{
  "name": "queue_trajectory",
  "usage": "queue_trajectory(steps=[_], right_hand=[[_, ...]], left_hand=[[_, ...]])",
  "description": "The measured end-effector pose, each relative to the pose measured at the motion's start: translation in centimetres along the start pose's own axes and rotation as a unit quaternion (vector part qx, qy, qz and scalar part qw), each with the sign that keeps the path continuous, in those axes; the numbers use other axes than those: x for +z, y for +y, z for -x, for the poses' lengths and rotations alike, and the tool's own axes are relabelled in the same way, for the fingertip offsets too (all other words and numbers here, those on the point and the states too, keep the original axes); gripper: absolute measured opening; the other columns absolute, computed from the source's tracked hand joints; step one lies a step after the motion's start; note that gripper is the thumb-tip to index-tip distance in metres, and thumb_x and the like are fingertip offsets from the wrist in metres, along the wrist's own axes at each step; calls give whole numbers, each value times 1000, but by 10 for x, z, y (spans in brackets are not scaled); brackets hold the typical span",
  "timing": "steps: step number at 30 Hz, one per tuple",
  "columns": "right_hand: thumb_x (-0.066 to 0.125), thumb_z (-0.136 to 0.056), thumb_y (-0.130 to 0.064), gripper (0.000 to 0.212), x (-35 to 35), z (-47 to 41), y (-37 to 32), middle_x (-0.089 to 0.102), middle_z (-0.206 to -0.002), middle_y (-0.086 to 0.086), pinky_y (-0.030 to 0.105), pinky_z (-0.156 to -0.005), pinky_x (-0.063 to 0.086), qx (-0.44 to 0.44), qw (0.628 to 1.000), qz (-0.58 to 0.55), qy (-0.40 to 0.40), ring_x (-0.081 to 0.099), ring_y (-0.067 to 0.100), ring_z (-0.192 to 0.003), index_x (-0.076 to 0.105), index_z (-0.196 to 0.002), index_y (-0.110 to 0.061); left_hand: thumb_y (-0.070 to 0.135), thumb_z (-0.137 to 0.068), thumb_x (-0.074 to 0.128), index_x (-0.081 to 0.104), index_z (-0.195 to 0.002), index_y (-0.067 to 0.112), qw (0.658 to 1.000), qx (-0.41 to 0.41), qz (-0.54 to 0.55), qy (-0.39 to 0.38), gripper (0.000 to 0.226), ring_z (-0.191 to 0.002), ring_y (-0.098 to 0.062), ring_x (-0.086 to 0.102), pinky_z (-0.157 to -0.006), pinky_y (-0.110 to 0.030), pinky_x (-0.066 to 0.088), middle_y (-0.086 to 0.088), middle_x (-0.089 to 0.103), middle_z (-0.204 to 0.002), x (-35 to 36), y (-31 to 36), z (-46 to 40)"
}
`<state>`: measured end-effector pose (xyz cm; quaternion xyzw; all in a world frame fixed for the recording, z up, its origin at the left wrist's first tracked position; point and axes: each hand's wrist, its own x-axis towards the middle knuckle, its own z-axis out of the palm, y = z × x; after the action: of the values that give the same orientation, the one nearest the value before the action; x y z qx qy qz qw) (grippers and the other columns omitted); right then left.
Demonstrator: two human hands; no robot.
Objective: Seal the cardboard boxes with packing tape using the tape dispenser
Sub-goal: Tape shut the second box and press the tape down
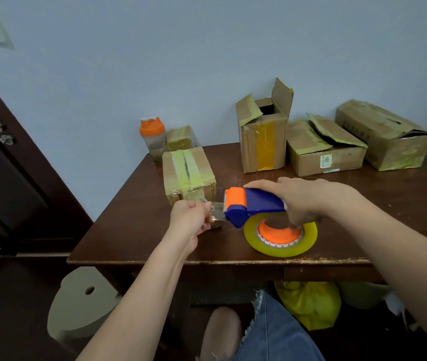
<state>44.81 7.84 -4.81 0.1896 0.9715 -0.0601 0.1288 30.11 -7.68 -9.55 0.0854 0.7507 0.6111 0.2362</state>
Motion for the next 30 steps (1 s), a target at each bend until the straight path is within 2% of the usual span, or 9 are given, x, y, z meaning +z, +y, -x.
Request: queue_trajectory(steps=[4,7,10,14,17,19,22,25,30], right_hand=[[72,-79,-6,108,0,6,6,40,-112,1,24,-52,44,-28,995,-92,4,53,20,-78,2,-143,-58],[73,-75,-11,108,-4,6,9,43,-110,0,37,-66,53,-40,991,-106,63,53,21,-84,3,-138,-63],[74,-77,-27,100,-9,2,12,44,-108,0,48,-82,51,-43,984,-112,132,51,22,-91,2,-133,-68],[62,-83,-18,93,-15,-2,6,36,-96,-2,38,-65,46,-39,972,-67,221,39,19,-88,4,-140,-62],[59,-81,-11,97,-18,-7,2,32,-96,-2,34,-58,44,-29,961,-17,274,31,18,-92,2,-141,-60],[59,-81,-10,97,-19,-8,5,32,-96,-2,34,-57,42,-33,960,-22,276,33,18,-93,1,-142,-59],[57,-81,-9,98,-18,-9,14,32,-92,-3,33,-55,41,-34,965,-18,259,35,19,-90,-1,-140,-61],[62,-82,-10,100,-14,-9,20,32,-97,-3,30,-54,39,-15,967,11,254,32,16,-93,-2,-140,-60],[67,-84,-15,97,-13,-10,23,25,-100,-3,24,-51,29,-6,962,27,270,24,13,-94,2,-144,-55]], left_hand=[[10,-95,59,65,-83,8,990,100,-67,67,13,-66,-14,53,-70,-31,45,-5,60,-72,-20,15,14],[8,-95,59,63,-79,9,982,135,-45,123,17,-62,-13,52,-66,-29,44,-4,58,-69,-47,36,10],[8,-96,58,61,-74,9,984,135,-10,119,22,-61,-13,49,-59,-25,40,-4,55,-65,-66,48,6],[8,-92,60,63,-74,9,981,150,35,114,18,-60,-13,50,-55,-23,38,0,53,-62,-70,47,6],[20,-93,65,60,-67,12,978,163,20,131,27,-59,-14,51,-60,-26,44,2,54,-56,-66,38,4],[23,-94,64,58,-67,12,971,163,14,172,30,-61,-15,52,-71,-33,48,0,55,-59,-69,35,-2],[23,-95,62,56,-70,10,962,166,27,216,29,-66,-18,52,-74,-33,46,-4,54,-65,-82,39,-15],[24,-95,62,57,-72,10,963,161,18,217,27,-73,-19,53,-76,-33,46,-4,56,-69,-85,34,-22],[25,-97,59,58,-72,12,968,148,15,204,28,-64,-14,50,-74,-28,44,-3,55,-66,-75,18,-24]])
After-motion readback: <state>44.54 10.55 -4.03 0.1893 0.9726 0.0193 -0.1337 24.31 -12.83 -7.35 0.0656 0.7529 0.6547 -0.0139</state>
